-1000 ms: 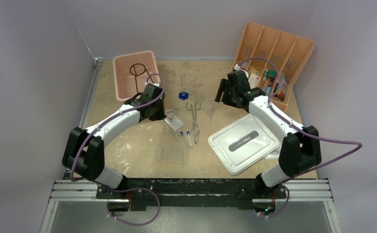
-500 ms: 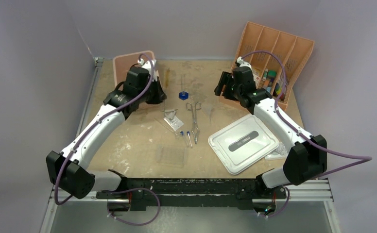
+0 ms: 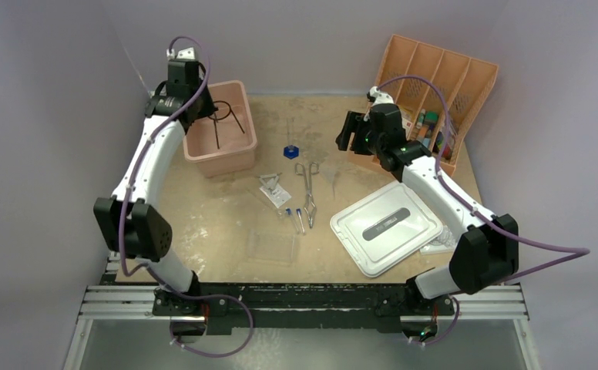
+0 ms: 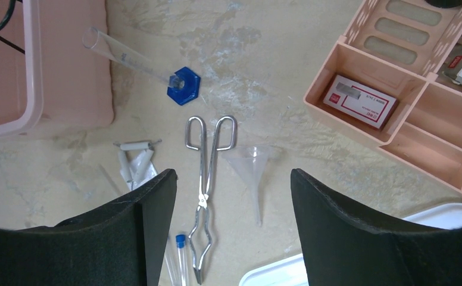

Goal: Organize the chemistry lab equipment

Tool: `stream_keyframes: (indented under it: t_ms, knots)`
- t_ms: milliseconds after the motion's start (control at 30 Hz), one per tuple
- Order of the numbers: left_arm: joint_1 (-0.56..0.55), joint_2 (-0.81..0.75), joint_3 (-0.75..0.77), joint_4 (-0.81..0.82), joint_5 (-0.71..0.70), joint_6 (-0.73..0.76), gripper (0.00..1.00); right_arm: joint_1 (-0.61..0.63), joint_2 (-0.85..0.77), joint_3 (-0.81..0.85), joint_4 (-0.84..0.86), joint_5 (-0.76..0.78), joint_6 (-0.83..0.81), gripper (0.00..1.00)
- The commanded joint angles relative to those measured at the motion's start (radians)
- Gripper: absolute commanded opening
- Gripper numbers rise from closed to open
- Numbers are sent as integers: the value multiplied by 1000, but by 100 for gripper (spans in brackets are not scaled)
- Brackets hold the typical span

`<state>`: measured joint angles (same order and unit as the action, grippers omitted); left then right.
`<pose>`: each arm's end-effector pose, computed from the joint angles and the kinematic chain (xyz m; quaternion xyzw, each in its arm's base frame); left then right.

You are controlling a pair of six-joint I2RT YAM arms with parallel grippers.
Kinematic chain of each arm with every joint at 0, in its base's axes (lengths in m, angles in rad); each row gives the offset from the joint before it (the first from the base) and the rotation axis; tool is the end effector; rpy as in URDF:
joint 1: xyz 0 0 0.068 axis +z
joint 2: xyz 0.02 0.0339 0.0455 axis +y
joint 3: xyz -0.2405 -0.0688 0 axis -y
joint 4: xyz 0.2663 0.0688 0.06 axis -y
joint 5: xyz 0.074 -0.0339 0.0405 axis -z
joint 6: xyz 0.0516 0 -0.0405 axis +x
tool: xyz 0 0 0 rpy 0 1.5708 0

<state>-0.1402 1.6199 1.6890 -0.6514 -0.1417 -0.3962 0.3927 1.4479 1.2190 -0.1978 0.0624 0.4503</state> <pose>0.3949 -0.0484 0.3632 -0.1454 0.8666 -0.0653 0.4728 0.3502 0.1416 0.2983 0.0411 0.8396 0.1974 0.5045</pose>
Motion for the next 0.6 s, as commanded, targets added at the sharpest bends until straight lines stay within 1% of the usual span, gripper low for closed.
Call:
stream_keyframes:
  t_ms: [0, 133, 267, 333, 467, 567]
  knots:
    - [43, 130, 95, -107, -174, 46, 0, 4, -48, 23, 5, 32, -66, 72]
    - [70, 264, 182, -178, -210, 70, 0, 4, -43, 20, -7, 32, -34, 72]
    - [102, 361, 267, -228, -195, 87, 0, 5, -16, 36, -8, 49, -12, 72]
    - [103, 389, 280, -231, -164, 115, 0, 3, -4, 32, 5, 52, -10, 72]
    - [104, 440, 280, -222, -125, 115, 0, 4, 19, 38, 18, 55, -3, 72]
    - [103, 483, 296, -218, -138, 114, 0, 5, 27, 25, 59, 60, -3, 72]
